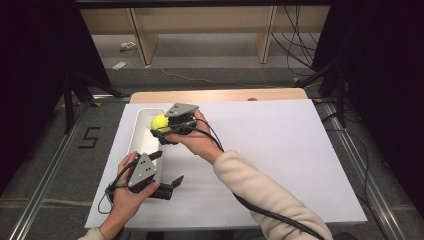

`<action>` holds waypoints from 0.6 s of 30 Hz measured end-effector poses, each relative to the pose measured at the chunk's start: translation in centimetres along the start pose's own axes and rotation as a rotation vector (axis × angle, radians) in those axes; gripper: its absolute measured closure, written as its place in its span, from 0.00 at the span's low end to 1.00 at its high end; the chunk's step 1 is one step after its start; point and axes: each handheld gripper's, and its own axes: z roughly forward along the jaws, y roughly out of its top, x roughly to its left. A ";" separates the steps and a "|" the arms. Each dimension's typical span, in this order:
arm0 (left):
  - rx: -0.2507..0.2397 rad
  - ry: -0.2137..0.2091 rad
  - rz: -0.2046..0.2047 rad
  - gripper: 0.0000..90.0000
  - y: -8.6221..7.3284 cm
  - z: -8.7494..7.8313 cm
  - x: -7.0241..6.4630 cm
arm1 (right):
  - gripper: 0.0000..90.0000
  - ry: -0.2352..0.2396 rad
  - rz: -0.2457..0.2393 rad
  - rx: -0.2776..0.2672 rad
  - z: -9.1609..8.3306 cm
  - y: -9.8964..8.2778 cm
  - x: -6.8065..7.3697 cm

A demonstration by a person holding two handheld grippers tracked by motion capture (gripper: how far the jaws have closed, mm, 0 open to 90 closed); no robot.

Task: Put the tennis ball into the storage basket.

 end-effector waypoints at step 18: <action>0.000 -0.002 -0.001 0.00 0.0 0.0 0.0 | 0.30 0.013 -0.006 0.013 0.8 0.3 0.3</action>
